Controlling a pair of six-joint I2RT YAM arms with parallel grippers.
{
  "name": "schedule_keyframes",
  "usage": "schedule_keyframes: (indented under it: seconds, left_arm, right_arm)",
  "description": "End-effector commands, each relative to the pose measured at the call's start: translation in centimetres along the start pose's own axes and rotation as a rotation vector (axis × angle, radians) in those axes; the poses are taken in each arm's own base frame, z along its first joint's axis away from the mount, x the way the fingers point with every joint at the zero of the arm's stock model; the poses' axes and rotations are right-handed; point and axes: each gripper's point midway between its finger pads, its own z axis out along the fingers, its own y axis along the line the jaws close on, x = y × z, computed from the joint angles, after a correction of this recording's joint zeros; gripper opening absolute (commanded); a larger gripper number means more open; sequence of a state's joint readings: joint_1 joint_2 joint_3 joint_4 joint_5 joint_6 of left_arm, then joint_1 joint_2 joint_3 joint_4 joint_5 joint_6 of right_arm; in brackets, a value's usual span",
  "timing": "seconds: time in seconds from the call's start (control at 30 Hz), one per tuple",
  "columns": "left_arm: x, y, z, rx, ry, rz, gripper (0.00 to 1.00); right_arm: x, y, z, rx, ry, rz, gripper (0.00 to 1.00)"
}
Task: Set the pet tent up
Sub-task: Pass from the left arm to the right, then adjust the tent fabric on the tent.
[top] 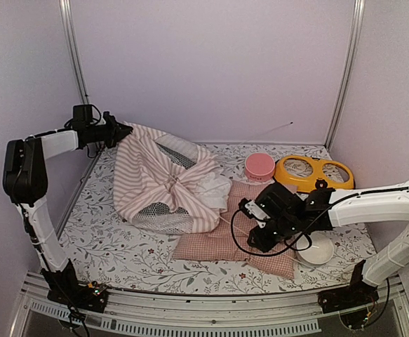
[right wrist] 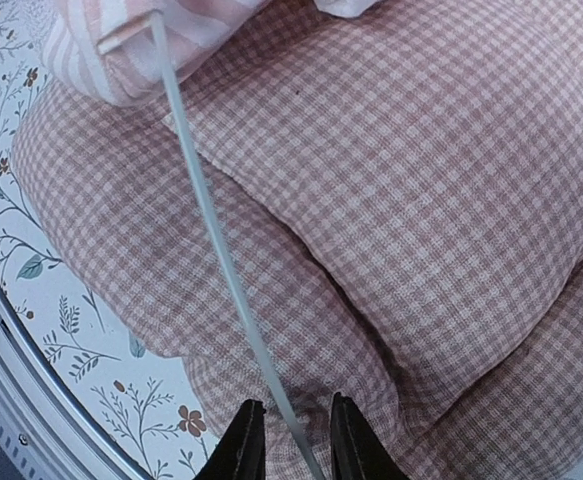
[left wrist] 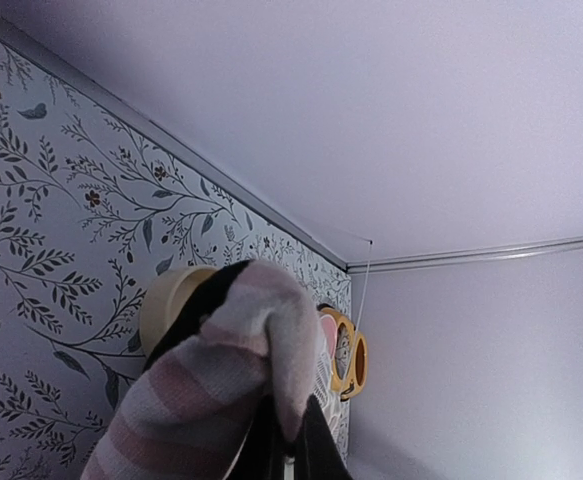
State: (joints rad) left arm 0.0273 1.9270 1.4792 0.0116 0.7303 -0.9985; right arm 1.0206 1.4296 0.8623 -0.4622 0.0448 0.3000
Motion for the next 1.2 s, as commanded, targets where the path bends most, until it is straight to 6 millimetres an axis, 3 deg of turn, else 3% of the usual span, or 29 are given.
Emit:
schedule_keyframes:
  seconds: [0.0, 0.27, 0.47, 0.6, 0.93, 1.03, 1.17]
  left_arm:
    - [-1.3, -0.4, -0.1, 0.015, -0.019, 0.03, 0.0]
    - [-0.4, 0.4, 0.1, 0.012, -0.019, 0.017, 0.05]
    - [0.8, 0.9, 0.7, 0.008, -0.005, 0.017, 0.16]
    - [1.4, 0.9, 1.2, 0.004, 0.003, 0.023, 0.17]
    - [2.8, 0.1, 0.8, -0.025, 0.001, 0.078, 0.28]
    - [4.3, -0.6, 0.3, -0.048, 0.005, 0.126, 0.3]
    - [7.9, -1.1, 0.0, -0.066, 0.03, 0.177, 0.33]
  right_arm:
    - [-1.4, 0.6, 0.5, -0.011, -0.029, -0.03, 0.21]
    - [-4.8, 1.3, 0.0, -0.009, -0.101, -0.049, 0.0]
    - [-6.8, 1.9, -0.3, -0.015, -0.145, -0.063, 0.0]
    - [-7.7, 2.4, -0.3, -0.021, -0.161, -0.073, 0.0]
    - [-8.3, 2.8, 0.5, -0.021, -0.156, -0.085, 0.0]
    - [-8.5, 2.8, 0.6, -0.019, -0.157, -0.085, 0.0]
    - [-8.8, 3.0, 0.5, -0.02, -0.163, -0.088, 0.0]
